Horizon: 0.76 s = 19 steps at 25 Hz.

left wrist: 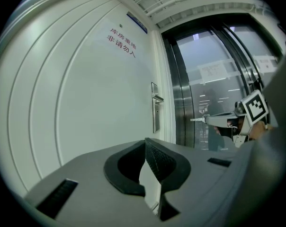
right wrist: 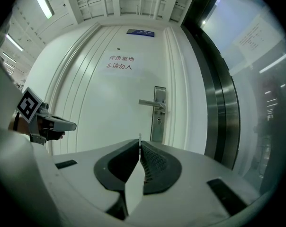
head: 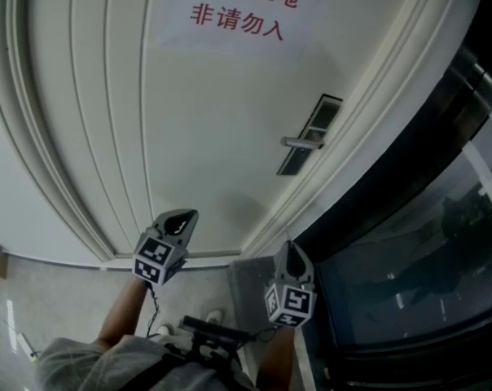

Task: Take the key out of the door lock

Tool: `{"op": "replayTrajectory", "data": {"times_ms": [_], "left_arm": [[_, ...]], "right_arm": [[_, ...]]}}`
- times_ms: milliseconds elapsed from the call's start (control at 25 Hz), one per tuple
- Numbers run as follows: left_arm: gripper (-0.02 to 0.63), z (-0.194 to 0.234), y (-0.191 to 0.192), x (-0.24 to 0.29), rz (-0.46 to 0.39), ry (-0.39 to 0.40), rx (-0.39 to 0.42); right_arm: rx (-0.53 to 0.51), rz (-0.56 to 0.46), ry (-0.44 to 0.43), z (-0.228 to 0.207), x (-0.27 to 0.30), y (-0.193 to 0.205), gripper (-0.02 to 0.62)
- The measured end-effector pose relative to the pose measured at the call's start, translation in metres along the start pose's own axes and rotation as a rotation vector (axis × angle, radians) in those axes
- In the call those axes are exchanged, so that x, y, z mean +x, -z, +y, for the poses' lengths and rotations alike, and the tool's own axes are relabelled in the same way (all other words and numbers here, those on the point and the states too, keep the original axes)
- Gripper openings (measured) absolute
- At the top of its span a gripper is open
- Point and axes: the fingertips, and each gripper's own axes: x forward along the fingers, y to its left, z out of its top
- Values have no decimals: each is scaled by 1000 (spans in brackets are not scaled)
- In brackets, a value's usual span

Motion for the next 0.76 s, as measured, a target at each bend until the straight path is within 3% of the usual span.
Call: {"op": "replayTrajectory", "data": {"times_ms": [760], "left_arm": [[5, 2, -1, -4, -5, -4, -2]], "right_arm": [[-4, -2, -25, 10, 1, -4, 18]]}}
